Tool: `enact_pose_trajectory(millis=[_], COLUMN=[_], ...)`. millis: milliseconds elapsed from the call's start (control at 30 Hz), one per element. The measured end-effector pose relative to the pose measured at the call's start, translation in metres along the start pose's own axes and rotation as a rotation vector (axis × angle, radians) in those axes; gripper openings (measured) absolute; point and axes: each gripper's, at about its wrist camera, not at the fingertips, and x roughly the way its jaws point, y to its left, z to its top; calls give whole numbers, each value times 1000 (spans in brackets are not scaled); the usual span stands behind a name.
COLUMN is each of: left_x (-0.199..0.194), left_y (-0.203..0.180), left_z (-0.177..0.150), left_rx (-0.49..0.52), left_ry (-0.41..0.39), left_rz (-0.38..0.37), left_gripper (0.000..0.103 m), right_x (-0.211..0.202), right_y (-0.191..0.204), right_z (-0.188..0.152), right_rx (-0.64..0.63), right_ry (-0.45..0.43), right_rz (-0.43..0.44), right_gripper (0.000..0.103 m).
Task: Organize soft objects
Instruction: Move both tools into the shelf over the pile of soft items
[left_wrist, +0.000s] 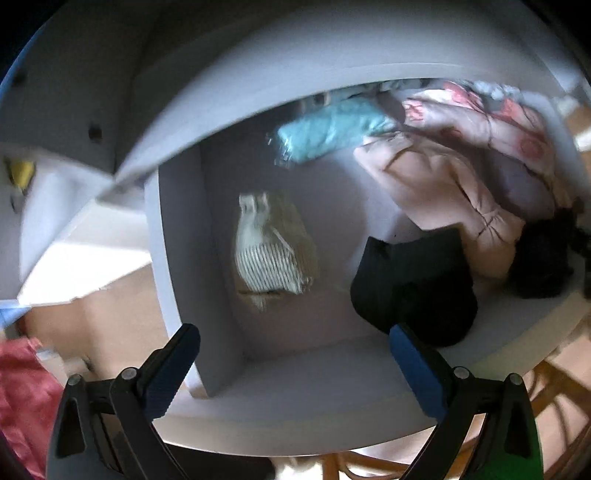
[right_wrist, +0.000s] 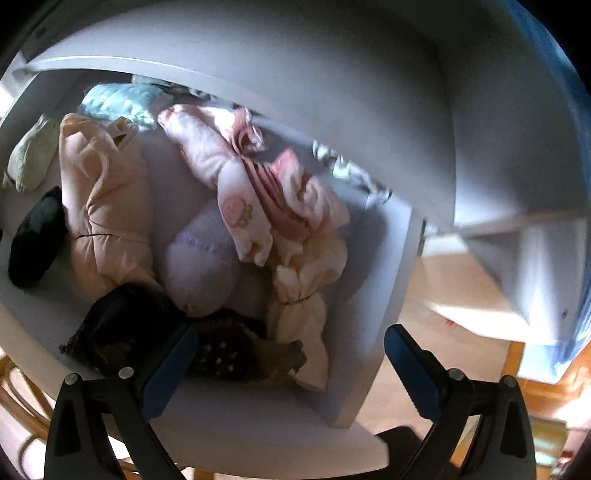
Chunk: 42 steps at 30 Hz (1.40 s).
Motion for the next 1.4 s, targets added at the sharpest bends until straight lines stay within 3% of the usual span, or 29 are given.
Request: enact_pose_trajectory(millis=[133, 633, 867, 1067, 1267, 1400], left_x=[-1, 2, 8, 16, 22, 5], left_y=[1, -28, -42, -52, -73, -72], left_z=[-12, -68, -91, -93, -90, -94], left_rx=[-13, 97, 163, 153, 220, 151], left_ry=[26, 181, 257, 267, 246, 178], left_rz=[-22, -42, -25, -14, 5, -7], left_gripper=[103, 103, 103, 103, 103, 103], right_x=[22, 23, 38, 39, 31, 20], right_y=[-15, 26, 28, 38, 37, 14], right_z=[-8, -18, -4, 25, 22, 17], right_rx=[88, -153, -183, -202, -194, -180], right_ry=[102, 196, 300, 307, 301, 196], right_rz=[129, 88, 149, 150, 183, 150], right_gripper=[102, 102, 102, 102, 102, 102])
